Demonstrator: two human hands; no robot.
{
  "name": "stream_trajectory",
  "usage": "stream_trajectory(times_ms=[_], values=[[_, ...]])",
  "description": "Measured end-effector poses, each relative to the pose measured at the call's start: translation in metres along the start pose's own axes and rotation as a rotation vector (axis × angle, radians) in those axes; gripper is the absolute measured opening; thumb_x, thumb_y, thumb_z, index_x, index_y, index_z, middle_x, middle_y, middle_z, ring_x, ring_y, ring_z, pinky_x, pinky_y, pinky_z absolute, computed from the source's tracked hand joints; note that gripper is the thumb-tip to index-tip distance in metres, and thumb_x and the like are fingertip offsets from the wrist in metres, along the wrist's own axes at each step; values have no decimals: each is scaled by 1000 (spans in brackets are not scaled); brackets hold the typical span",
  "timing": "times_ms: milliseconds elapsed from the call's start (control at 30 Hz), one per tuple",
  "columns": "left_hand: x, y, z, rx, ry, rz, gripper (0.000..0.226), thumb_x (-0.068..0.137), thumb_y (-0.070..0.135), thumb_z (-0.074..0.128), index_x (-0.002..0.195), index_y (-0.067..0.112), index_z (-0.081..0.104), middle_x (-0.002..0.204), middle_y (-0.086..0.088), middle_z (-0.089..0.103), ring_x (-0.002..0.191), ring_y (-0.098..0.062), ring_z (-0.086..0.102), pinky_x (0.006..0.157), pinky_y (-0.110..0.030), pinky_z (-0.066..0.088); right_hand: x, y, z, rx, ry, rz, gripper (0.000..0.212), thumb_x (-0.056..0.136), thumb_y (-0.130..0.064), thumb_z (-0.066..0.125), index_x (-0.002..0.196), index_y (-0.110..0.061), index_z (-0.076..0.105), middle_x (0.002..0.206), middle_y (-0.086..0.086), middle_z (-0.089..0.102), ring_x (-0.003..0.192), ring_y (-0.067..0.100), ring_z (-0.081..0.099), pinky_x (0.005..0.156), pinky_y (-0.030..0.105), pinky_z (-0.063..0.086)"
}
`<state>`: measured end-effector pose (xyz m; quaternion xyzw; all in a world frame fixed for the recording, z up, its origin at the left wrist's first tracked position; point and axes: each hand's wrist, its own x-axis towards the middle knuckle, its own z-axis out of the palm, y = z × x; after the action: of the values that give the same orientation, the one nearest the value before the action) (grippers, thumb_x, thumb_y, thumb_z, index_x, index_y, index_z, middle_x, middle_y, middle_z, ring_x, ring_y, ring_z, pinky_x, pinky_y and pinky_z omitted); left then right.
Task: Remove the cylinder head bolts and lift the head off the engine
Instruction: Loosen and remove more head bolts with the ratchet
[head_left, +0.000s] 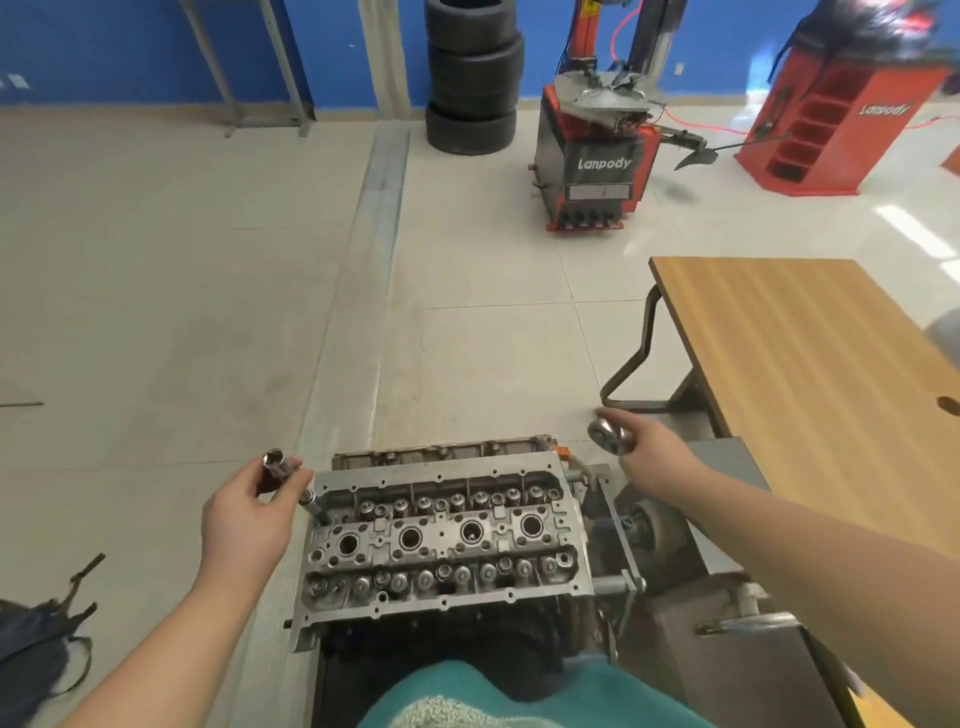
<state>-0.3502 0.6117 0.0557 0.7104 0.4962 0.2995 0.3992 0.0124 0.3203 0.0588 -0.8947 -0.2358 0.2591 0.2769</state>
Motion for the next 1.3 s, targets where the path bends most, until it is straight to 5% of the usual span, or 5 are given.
stream_trajectory(times_ms=[300, 800, 933, 1100, 1300], values=[[-8, 10, 8, 53, 33, -30, 15, 96, 22, 79, 89, 33, 71, 93, 16, 74, 90, -12, 66, 82, -37, 44, 1, 112, -12, -517, 80, 76, 85, 98, 6, 39, 159, -52, 32, 138, 2, 54, 75, 17, 65, 56, 36, 62], [-16, 8, 10, 92, 109, -117, 3, 97, 28, 78, 97, 27, 75, 93, 10, 77, 97, -25, 72, 87, -43, 51, 40, 140, -15, -735, 27, 58, 90, 89, 6, 40, 163, -42, 20, 135, 0, 54, 87, 23, 63, 49, 31, 48], [-19, 13, 11, 96, 105, -108, 2, 98, 25, 76, 99, 24, 75, 96, 5, 76, 98, -28, 71, 90, -45, 51, 40, 137, -14, -778, 52, 65, 84, 89, -9, 49, 161, -41, 21, 144, 4, 48, 124, 29, 53, 86, 39, 56], [-24, 12, 12, 52, 135, -89, 4, 98, 24, 76, 100, 20, 76, 97, 7, 76, 97, -20, 68, 85, -37, 45, 32, 45, 5, -813, 129, -216, 66, 94, -27, 56, 157, -30, 37, 148, 2, 50, 136, 28, 43, 110, 43, 40], [-21, 7, 5, -64, 49, -115, 13, 94, 28, 81, 107, 26, 79, 101, 14, 77, 99, 6, 68, 89, -19, 47, -37, -168, 77, -469, 83, -864, 36, 104, -48, 47, 129, -28, 64, 104, -8, 75, 98, 21, 67, 71, 34, 48]])
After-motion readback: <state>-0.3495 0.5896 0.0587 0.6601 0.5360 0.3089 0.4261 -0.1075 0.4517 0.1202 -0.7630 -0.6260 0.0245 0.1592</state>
